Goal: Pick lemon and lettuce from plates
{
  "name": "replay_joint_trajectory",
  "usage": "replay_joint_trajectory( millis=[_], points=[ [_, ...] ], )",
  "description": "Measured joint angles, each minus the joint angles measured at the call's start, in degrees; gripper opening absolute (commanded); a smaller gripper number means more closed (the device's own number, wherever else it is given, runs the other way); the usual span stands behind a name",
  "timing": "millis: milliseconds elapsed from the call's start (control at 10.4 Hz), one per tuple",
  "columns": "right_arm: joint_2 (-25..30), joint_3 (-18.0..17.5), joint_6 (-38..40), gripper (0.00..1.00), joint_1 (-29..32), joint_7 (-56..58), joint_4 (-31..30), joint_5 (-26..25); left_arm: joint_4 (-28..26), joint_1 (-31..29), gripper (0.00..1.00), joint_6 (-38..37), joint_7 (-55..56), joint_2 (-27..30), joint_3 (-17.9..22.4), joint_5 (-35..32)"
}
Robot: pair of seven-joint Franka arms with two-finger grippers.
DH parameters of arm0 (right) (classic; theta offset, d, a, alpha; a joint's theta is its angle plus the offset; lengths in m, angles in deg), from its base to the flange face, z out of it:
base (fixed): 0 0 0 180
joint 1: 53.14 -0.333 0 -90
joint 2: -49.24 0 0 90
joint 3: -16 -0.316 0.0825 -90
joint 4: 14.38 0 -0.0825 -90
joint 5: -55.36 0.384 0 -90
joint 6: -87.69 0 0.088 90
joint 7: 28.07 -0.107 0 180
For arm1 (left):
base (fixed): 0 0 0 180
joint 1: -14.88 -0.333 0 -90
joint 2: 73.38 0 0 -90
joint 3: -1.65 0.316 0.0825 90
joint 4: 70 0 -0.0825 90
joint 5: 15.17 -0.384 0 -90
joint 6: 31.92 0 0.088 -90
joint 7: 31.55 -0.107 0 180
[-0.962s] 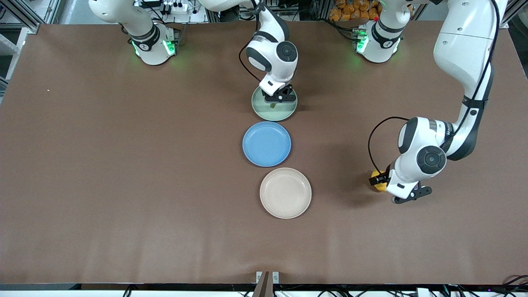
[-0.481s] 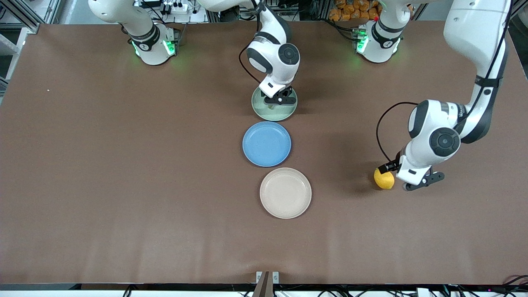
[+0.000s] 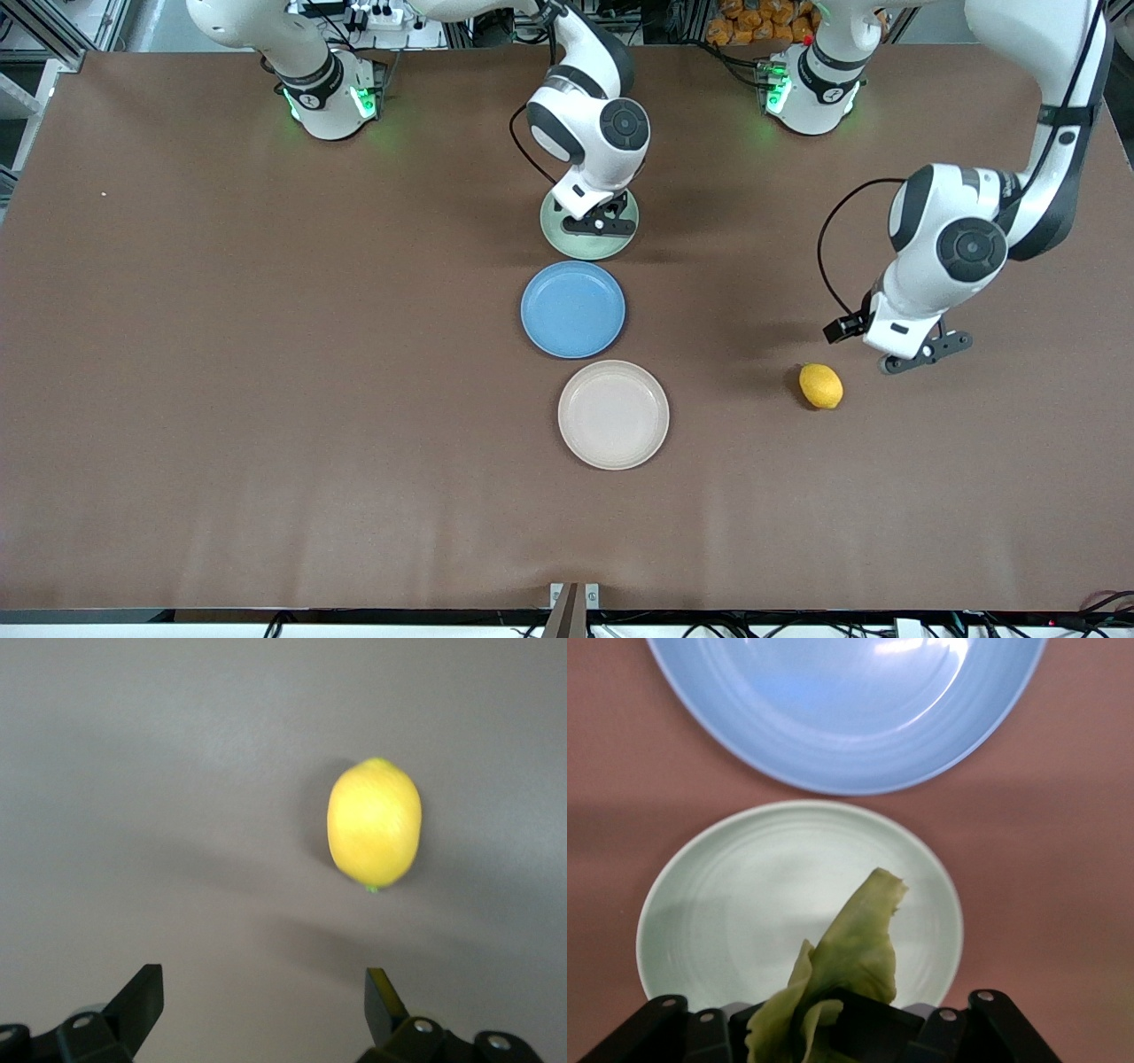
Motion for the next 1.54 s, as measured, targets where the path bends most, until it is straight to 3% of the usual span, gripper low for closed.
replay_joint_trajectory(
  millis=[289, 577, 1058, 1540],
  points=[
    [3.4, 0.1, 4.8, 0.02, 4.8, 4.5, 0.5, 0.0, -6.3, 0.0, 1.0, 0.0, 0.0, 7.9, -0.6, 1.5],
    [5.2, 0.2, 11.8, 0.03, 12.5, 11.9, 2.9, 0.0, -8.8, 0.0, 1.0, 0.0, 0.0, 11.7, -0.8, 1.5],
    [5.2, 0.5, 16.1, 0.03, 25.9, 32.1, 4.1, -0.2, 0.4, 0.2, 1.0, 0.1, -2.4, 12.2, -1.0, 4.9],
    [5.2, 0.6, 21.7, 0.04, 40.1, 44.2, 4.2, -7.4, 11.1, 0.1, 1.0, -13.2, -10.8, 12.4, -1.0, 9.0]
  ],
)
